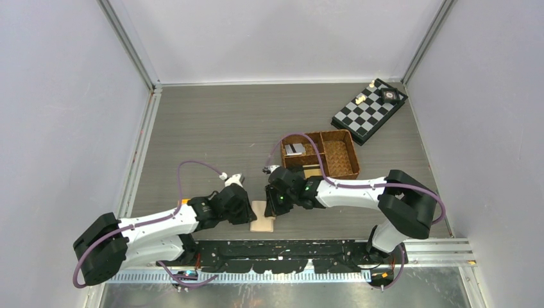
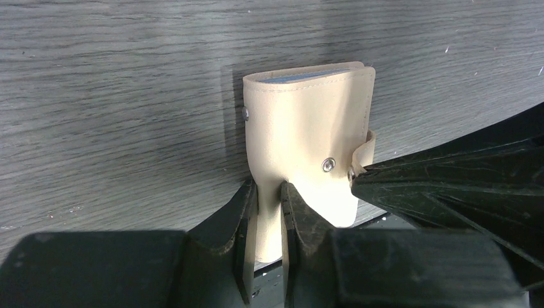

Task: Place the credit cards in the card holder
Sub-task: Close the card holder at the center of the board.

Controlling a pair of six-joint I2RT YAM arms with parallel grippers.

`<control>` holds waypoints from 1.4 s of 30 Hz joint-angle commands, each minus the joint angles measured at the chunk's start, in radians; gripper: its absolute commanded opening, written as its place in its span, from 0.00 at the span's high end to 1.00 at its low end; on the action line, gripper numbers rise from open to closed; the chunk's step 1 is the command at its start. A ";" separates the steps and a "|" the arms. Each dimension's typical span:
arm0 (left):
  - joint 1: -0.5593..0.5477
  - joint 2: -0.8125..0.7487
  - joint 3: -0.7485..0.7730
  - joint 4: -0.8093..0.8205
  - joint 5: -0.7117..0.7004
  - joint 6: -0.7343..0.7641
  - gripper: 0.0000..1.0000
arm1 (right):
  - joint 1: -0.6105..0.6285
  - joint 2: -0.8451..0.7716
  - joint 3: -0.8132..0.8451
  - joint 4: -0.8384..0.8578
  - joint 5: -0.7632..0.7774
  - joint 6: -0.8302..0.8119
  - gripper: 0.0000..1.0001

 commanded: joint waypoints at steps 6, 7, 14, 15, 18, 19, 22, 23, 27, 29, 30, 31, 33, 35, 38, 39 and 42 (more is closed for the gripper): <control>-0.006 0.020 0.007 -0.043 -0.047 0.027 1.00 | -0.013 0.035 0.037 0.063 -0.029 -0.015 1.00; -0.005 0.019 0.006 -0.043 -0.047 0.027 1.00 | -0.013 0.036 0.039 0.064 -0.031 -0.015 1.00; -0.006 0.018 0.006 -0.046 -0.049 0.027 1.00 | -0.013 0.047 0.038 0.088 -0.043 -0.007 0.99; -0.006 0.018 0.006 -0.045 -0.049 0.027 1.00 | -0.013 0.050 0.038 0.093 -0.047 -0.006 1.00; -0.005 0.019 0.006 -0.046 -0.049 0.027 1.00 | -0.013 0.055 0.039 0.103 -0.056 -0.002 0.99; -0.006 0.019 0.005 -0.046 -0.049 0.027 1.00 | -0.013 0.056 0.039 0.105 -0.057 -0.002 0.99; -0.006 0.019 0.006 -0.048 -0.050 0.027 1.00 | -0.014 0.060 0.038 0.100 -0.064 0.000 1.00; -0.006 0.020 0.006 -0.048 -0.051 0.027 1.00 | -0.013 0.061 0.037 0.099 -0.066 0.000 0.99; -0.006 0.022 0.006 -0.047 -0.049 0.027 1.00 | -0.014 0.062 0.030 0.105 -0.068 0.003 1.00; -0.006 0.022 0.006 -0.047 -0.050 0.028 1.00 | -0.013 0.066 0.032 0.107 -0.067 0.003 0.99; -0.006 0.022 0.007 -0.048 -0.049 0.028 1.00 | -0.014 0.071 0.034 0.106 -0.067 0.003 0.99; -0.006 0.022 0.007 -0.049 -0.049 0.028 1.00 | -0.013 0.074 0.036 0.106 -0.067 0.003 1.00; -0.005 0.021 0.007 -0.050 -0.049 0.028 1.00 | -0.013 0.079 0.037 0.108 -0.067 0.005 1.00; -0.006 0.020 0.006 -0.051 -0.050 0.027 1.00 | -0.013 0.083 0.040 0.104 -0.065 0.006 0.99; -0.006 0.020 0.006 -0.050 -0.051 0.027 1.00 | -0.013 0.090 0.040 0.094 -0.063 0.006 1.00; -0.006 0.020 0.006 -0.050 -0.050 0.027 1.00 | -0.014 0.090 0.039 0.093 -0.061 0.007 1.00; -0.006 0.019 0.007 -0.051 -0.050 0.027 1.00 | -0.013 0.098 0.041 0.087 -0.057 0.009 0.99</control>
